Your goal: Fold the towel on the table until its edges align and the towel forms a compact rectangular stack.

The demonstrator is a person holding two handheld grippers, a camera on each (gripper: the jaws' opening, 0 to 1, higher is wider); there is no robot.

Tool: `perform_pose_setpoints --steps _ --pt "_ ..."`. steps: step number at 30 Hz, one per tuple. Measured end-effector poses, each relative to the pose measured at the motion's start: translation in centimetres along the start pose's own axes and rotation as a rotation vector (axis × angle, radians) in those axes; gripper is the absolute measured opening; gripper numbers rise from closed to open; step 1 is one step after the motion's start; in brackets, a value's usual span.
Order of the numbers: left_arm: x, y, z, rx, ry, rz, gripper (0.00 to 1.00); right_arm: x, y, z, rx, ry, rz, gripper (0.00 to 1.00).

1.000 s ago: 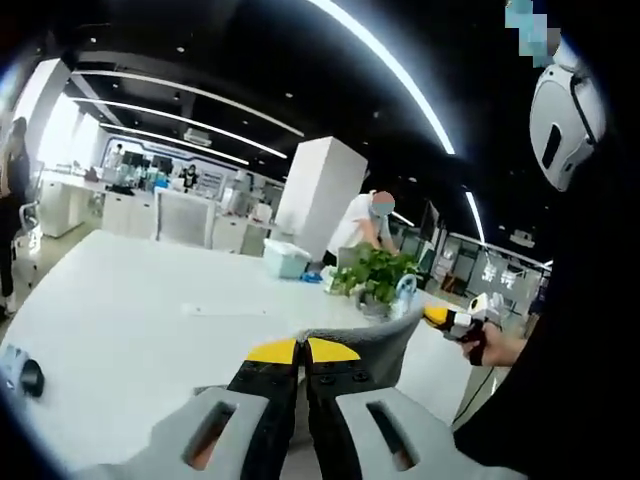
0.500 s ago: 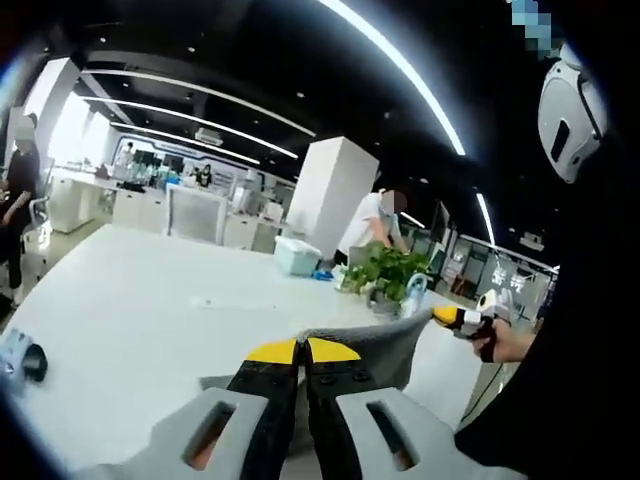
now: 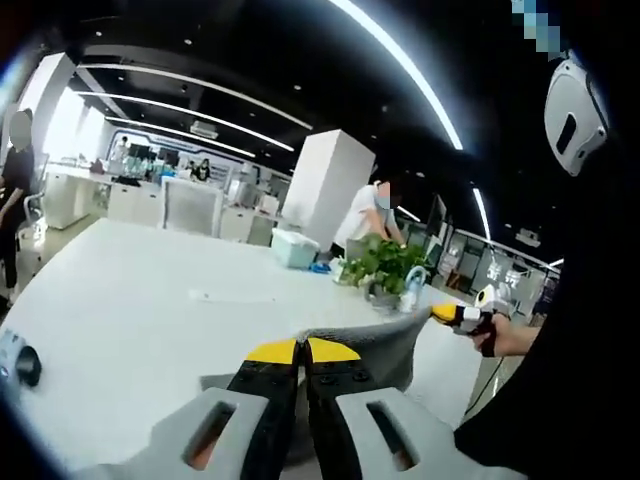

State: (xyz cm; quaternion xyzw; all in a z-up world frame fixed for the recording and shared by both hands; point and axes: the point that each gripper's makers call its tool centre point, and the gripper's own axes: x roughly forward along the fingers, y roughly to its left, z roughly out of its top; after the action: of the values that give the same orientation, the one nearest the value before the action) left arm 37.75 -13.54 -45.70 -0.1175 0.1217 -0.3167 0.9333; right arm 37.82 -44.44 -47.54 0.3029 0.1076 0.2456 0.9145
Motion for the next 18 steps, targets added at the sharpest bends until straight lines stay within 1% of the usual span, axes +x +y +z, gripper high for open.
perform_pose_setpoints --steps 2,10,18 --pt "0.1 0.1 -0.3 -0.004 0.006 0.008 0.02 0.1 -0.4 -0.3 0.000 0.013 -0.014 0.00" --pt "0.1 0.7 -1.5 -0.017 0.038 0.017 0.02 0.6 -0.9 -1.0 -0.003 0.041 -0.030 0.00" --pt "0.3 1.2 -2.1 -0.008 0.059 0.021 0.02 1.0 -1.4 -1.5 -0.007 0.060 -0.041 0.00"
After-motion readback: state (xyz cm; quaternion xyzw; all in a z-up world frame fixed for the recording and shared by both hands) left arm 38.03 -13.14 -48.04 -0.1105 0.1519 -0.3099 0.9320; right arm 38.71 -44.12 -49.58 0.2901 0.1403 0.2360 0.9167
